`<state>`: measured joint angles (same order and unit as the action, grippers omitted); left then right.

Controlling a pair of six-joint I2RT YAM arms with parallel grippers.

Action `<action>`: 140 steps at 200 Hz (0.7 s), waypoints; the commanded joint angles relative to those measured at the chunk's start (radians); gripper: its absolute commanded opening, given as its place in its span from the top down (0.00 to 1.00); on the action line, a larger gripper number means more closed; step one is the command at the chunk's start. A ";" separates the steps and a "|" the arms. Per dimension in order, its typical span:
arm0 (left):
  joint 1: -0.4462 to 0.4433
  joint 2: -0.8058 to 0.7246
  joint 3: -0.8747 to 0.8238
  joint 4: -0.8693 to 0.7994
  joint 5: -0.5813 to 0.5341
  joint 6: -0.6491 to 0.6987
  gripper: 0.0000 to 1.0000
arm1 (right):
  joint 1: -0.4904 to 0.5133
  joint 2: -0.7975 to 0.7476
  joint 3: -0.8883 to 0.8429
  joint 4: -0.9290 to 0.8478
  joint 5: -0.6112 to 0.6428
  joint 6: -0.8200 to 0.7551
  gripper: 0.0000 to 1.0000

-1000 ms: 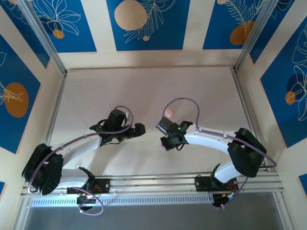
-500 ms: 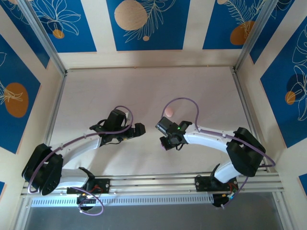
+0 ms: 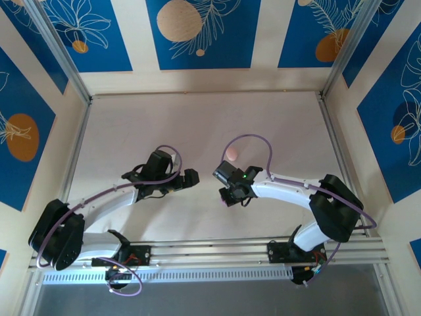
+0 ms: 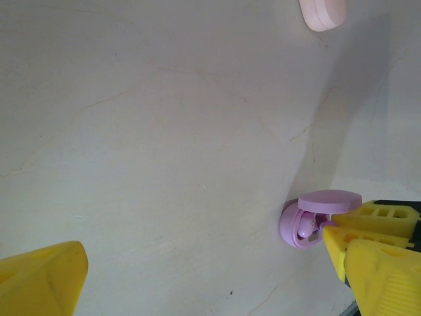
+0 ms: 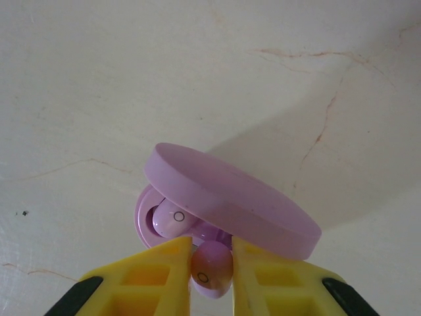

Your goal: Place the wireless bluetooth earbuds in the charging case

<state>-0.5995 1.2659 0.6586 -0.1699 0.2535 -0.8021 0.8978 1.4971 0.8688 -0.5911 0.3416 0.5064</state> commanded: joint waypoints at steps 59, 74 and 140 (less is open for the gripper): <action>0.011 -0.025 -0.008 -0.030 -0.007 0.012 0.00 | 0.008 0.008 0.012 -0.019 0.025 -0.002 0.76; 0.010 -0.027 -0.008 -0.033 -0.007 0.011 0.00 | 0.008 0.008 0.013 -0.019 0.025 -0.003 0.77; 0.010 -0.030 -0.001 -0.040 -0.010 0.015 0.00 | 0.012 0.020 0.012 -0.006 0.037 -0.011 0.77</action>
<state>-0.5995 1.2556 0.6586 -0.1898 0.2531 -0.8021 0.9016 1.4982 0.8688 -0.5911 0.3611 0.5060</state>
